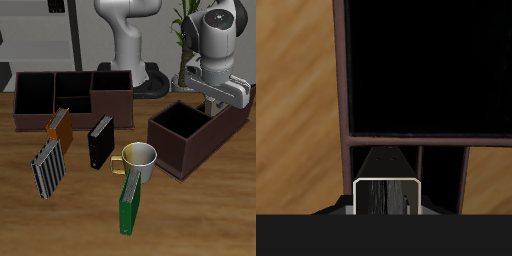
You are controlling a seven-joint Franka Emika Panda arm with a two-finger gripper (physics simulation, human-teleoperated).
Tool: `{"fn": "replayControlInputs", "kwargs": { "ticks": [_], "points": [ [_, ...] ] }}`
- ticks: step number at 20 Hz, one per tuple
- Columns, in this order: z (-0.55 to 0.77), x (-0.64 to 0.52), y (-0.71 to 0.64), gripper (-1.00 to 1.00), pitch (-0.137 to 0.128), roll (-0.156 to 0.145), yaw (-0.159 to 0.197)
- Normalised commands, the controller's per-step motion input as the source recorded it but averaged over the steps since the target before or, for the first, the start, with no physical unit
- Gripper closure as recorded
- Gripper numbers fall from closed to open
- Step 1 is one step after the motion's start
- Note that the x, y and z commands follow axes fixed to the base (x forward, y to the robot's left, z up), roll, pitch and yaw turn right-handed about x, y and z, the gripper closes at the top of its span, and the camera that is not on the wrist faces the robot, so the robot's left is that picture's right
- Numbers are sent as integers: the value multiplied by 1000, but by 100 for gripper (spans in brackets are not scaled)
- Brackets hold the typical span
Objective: Place the yellow book into the left desk caddy's back compartment
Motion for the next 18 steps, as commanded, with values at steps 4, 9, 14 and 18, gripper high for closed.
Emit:
{"fn": "replayControlInputs", "kwargs": {
  "ticks": [4,9,14,18],
  "points": [
    [-180,-14,55,-100,59,10,-15],
    [13,42,-17,-100,12,20,-7],
    [2,-11,-14,-100,-1,4,6],
    [110,-145,-47,-100,-40,20,24]
  ]
}}
